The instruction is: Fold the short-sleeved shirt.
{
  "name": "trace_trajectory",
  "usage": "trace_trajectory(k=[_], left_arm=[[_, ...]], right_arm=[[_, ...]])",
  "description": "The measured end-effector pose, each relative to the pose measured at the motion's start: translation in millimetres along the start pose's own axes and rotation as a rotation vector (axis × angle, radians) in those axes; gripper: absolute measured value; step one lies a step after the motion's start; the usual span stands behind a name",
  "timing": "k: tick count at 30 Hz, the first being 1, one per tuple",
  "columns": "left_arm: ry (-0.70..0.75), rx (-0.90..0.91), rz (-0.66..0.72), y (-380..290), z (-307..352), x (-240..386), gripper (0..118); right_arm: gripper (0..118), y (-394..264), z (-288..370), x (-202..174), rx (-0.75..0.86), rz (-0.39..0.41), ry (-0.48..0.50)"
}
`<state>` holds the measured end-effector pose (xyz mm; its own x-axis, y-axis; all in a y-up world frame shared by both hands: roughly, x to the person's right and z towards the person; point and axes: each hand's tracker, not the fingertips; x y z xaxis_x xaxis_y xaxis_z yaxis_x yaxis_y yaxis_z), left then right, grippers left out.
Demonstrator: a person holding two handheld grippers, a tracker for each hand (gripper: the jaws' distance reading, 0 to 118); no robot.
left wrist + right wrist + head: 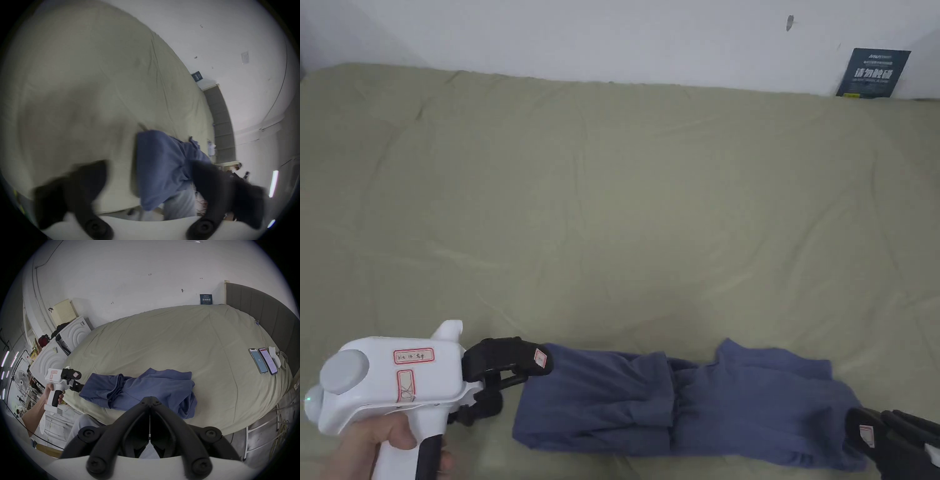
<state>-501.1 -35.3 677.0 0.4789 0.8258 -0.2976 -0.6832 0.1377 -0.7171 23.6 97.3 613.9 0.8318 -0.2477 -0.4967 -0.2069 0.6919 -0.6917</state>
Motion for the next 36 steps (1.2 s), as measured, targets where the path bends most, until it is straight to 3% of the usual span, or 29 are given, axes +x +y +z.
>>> trace_trajectory(k=[4, 7, 9, 12, 13, 14, 15, 17, 26, 31, 36], left_arm=[[-0.157, -0.016, -0.002, 7, -21, -6, 118], [-0.198, -0.059, 0.020, 6, -42, 1, 118], [-0.153, -0.057, -0.041, 7, -48, 4, 118], [-0.109, -0.101, -0.098, 1, -47, 14, 105], [-0.069, -0.096, -0.109, -1, -43, 15, 86], [-0.006, -0.098, -0.121, -4, -45, 17, 34], [0.045, -0.055, -0.149, -7, -43, 14, 12], [-0.023, -0.061, -0.097, -10, -35, 9, 12], [0.050, 0.074, -0.106, -17, 38, 25, 11], [0.195, 0.170, -0.100, -11, 105, 41, 11], [0.382, 0.160, -0.177, -17, 117, 80, 11]], right_arm=[[2, -1, 2, 4, -0.002, -0.011, -0.007], [2, -2, 4, 7, -0.002, -0.025, -0.014], [2, -2, 6, 8, 0.002, -0.035, -0.019], [2, -4, 11, 12, 0.012, -0.044, -0.020], [2, -5, 12, 13, 0.013, -0.044, -0.022], [2, -5, 14, 13, 0.018, -0.042, -0.025], [2, -5, 15, 14, 0.020, -0.043, -0.026], [2, -5, 19, 15, 0.028, -0.045, -0.026], [2, -4, 32, 21, 0.064, -0.034, -0.040], [2, 0, 30, 23, 0.091, -0.020, -0.109], [2, 1, 29, 25, 0.108, 0.028, -0.231]])
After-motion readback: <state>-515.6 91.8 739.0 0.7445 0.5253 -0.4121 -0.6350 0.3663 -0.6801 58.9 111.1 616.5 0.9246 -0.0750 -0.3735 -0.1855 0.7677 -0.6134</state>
